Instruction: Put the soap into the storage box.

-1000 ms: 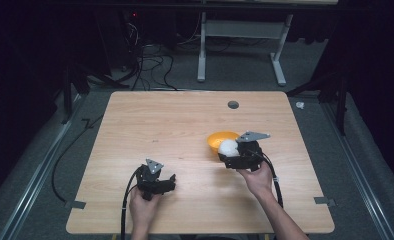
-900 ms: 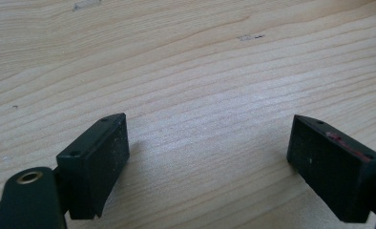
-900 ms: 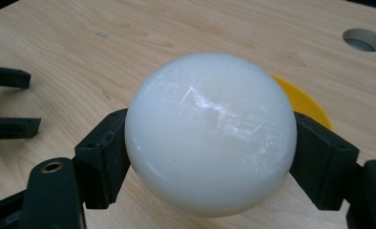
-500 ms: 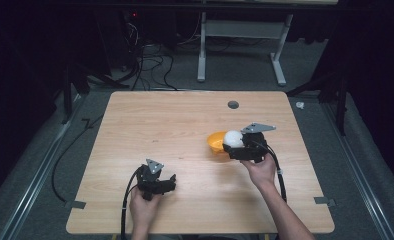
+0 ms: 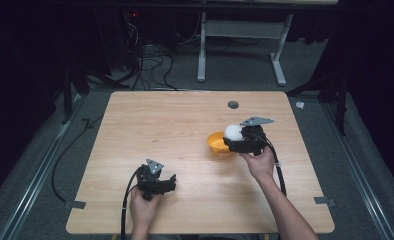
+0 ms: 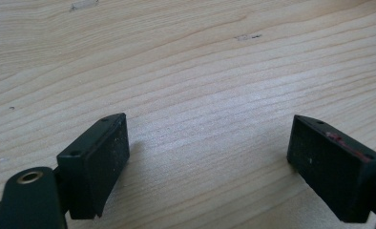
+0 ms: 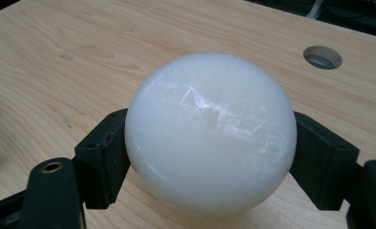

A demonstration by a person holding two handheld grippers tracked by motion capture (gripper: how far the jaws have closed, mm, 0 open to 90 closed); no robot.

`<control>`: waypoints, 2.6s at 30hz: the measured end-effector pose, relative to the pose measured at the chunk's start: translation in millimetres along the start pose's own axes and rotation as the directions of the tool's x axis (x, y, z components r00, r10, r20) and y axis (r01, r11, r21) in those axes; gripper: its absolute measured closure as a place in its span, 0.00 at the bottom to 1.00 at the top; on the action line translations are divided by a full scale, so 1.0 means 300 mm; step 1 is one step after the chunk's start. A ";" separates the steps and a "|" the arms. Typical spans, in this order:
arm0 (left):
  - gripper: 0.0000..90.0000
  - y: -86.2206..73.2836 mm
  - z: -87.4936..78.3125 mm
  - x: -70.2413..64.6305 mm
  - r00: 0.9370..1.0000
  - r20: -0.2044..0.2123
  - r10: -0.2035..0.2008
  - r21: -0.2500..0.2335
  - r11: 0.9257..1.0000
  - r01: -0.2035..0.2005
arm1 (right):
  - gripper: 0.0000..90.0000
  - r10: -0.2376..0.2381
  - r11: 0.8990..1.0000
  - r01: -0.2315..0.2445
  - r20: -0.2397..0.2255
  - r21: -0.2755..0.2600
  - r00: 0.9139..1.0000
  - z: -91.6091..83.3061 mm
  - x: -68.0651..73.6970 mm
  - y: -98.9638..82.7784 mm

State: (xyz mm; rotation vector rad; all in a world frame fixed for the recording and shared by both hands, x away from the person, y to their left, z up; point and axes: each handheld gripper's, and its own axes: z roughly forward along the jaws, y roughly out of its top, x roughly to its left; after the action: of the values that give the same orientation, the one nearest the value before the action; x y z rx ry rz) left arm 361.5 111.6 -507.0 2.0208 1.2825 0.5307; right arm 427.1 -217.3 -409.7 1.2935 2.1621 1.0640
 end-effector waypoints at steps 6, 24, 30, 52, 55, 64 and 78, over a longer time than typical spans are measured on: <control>0.16 0.000 0.000 0.000 1.000 0.000 0.000 0.000 1.000 0.000 | 0.26 -0.019 0.999 0.019 0.002 0.038 1.000 0.051 0.008 0.013; 0.16 0.000 0.000 0.000 1.000 0.001 0.000 0.000 1.000 0.000 | 0.26 -0.009 0.996 0.009 0.008 0.094 1.000 0.156 0.010 0.011; 0.16 0.000 0.000 0.000 1.000 0.001 0.000 0.000 1.000 0.000 | 0.26 -0.005 0.994 0.003 0.017 0.111 1.000 0.180 0.009 0.003; 0.16 0.000 0.000 0.000 1.000 0.001 0.001 0.000 1.000 -0.001 | 0.26 0.014 0.987 -0.023 0.060 0.161 0.998 0.220 0.006 -0.017; 0.16 0.000 0.000 0.000 1.000 0.001 0.001 0.000 1.000 -0.001 | 0.26 0.010 0.985 -0.022 0.068 0.169 0.998 0.224 0.010 -0.019; 0.16 0.000 0.000 -0.001 1.000 0.002 0.001 0.000 1.000 -0.001 | 0.25 0.009 0.990 -0.017 0.053 0.140 0.999 0.214 0.011 -0.012; 0.16 0.000 0.000 -0.001 1.000 0.002 0.002 0.000 1.000 -0.002 | 0.22 0.023 0.993 -0.028 0.045 0.116 0.999 0.196 0.006 -0.007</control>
State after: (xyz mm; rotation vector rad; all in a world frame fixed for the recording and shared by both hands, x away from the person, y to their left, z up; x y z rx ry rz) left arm 361.3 111.5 -507.0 2.0221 1.2795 0.5288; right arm 464.1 -192.6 -448.0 1.3862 2.2097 0.9224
